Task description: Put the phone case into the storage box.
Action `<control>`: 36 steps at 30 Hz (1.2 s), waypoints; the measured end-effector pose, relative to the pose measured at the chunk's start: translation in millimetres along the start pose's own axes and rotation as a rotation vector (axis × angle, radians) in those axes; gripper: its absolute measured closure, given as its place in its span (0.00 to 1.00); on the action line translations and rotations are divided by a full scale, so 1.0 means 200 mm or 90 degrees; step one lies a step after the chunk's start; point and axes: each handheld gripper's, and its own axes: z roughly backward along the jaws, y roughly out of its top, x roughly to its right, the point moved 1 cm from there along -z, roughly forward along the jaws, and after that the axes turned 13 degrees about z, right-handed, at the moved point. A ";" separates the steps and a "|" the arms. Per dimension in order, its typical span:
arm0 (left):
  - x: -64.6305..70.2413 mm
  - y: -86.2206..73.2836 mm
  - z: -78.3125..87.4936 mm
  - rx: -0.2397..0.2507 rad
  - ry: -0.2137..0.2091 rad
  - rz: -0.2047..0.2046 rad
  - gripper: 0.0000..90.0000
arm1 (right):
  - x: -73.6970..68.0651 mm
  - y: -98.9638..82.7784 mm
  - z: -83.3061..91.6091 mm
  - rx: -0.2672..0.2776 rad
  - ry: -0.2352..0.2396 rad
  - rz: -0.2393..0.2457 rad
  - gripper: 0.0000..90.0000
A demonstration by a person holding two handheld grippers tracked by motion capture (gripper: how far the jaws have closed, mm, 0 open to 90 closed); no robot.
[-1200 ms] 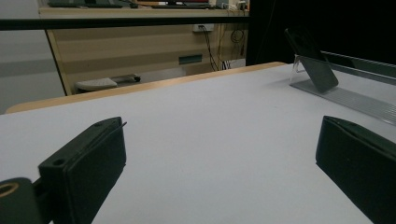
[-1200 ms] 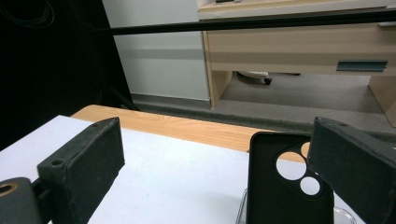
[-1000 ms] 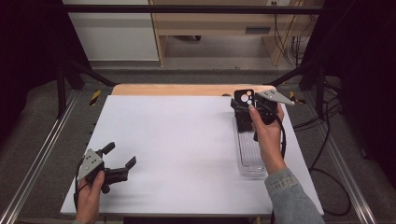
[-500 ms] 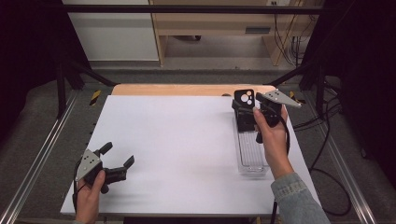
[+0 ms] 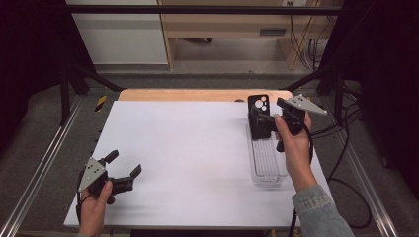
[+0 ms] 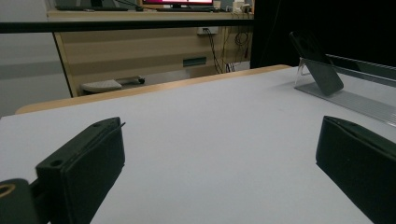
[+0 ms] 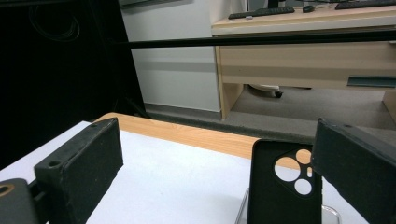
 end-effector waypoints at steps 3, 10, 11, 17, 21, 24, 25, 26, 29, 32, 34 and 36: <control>0.00 0.00 0.00 0.002 -0.001 -0.001 0.02 | 0.01 0.00 0.01 0.001 -0.004 -0.004 0.03; 0.00 0.00 0.01 0.004 -0.001 0.001 0.02 | 0.02 0.01 0.03 0.007 -0.010 -0.003 0.02; 0.00 0.00 0.01 0.004 -0.001 0.001 0.02 | 0.02 0.01 0.04 0.007 -0.011 -0.003 0.02; 0.01 0.00 0.00 0.002 -0.002 -0.001 0.02 | 0.02 0.01 0.04 0.008 -0.023 -0.002 0.02; 0.00 0.01 0.01 0.005 0.004 -0.003 0.02 | 0.03 0.01 0.05 0.015 -0.024 -0.016 0.02; -0.02 0.02 0.03 0.014 0.009 0.010 0.02 | 0.03 0.01 0.07 0.020 -0.033 -0.030 0.02; -0.03 0.02 0.03 0.015 0.009 0.013 0.02 | 0.03 0.02 0.07 0.024 -0.035 -0.029 0.02; -0.03 0.02 0.03 0.017 0.008 0.017 0.02 | 0.04 0.02 0.08 0.026 -0.040 -0.027 0.02; -0.03 0.02 0.03 0.016 0.004 0.016 0.02 | 0.05 0.02 0.09 0.031 -0.049 -0.021 0.02; -0.02 0.02 0.03 0.013 0.000 0.011 0.02 | 0.06 0.01 0.11 0.041 -0.059 -0.029 0.02; -0.02 0.02 0.03 0.012 -0.002 0.010 0.02 | 0.06 0.01 0.12 0.043 -0.067 -0.030 0.02; -0.01 0.02 0.03 0.014 -0.003 0.011 0.02 | 0.07 0.01 0.12 0.044 -0.071 -0.027 0.02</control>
